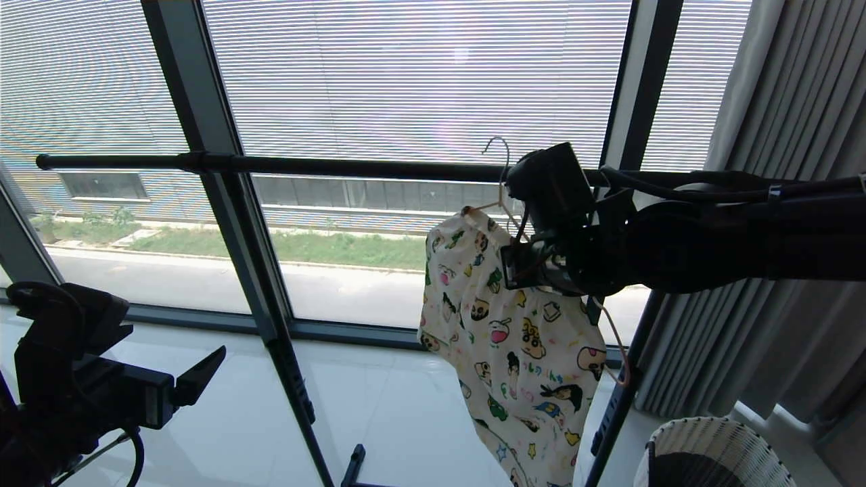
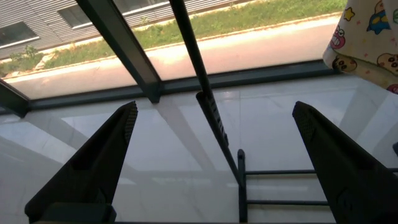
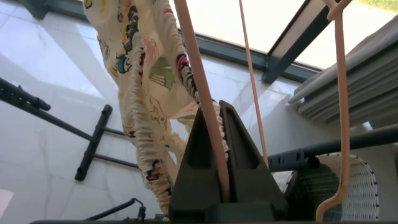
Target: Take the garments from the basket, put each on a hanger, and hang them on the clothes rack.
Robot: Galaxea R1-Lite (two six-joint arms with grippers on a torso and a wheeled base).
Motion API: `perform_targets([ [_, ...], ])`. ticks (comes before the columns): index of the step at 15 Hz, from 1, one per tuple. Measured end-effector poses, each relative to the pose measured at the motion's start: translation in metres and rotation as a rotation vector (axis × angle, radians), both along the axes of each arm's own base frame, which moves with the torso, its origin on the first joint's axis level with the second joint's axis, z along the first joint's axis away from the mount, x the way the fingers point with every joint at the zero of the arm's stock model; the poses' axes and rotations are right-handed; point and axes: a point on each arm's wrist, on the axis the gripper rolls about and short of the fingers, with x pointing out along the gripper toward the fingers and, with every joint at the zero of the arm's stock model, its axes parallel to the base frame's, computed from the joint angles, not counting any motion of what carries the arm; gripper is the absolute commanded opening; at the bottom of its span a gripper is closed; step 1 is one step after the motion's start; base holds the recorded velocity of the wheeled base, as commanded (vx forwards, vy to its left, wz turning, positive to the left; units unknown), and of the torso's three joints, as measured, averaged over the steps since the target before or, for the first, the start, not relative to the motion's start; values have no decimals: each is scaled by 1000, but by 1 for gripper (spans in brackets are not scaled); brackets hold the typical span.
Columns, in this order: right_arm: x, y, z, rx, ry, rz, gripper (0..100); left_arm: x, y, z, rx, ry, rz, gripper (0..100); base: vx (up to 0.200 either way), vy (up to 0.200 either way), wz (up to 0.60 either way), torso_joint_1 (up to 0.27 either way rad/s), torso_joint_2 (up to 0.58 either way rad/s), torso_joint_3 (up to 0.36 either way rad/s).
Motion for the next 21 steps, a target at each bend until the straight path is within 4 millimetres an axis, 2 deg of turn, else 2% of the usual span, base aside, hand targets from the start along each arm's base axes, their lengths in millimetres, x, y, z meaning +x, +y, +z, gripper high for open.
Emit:
perform_targets([
  [7, 21, 6, -20, -45, 9, -52, 0, 0, -7, 1, 0, -12, -42, 100, 0, 0, 0, 0, 0, 0],
  [21, 26, 13, -33, -77, 15, -69, 0, -1, -8, 1, 0, -11, -49, 100, 0, 0, 0, 0, 0, 0],
])
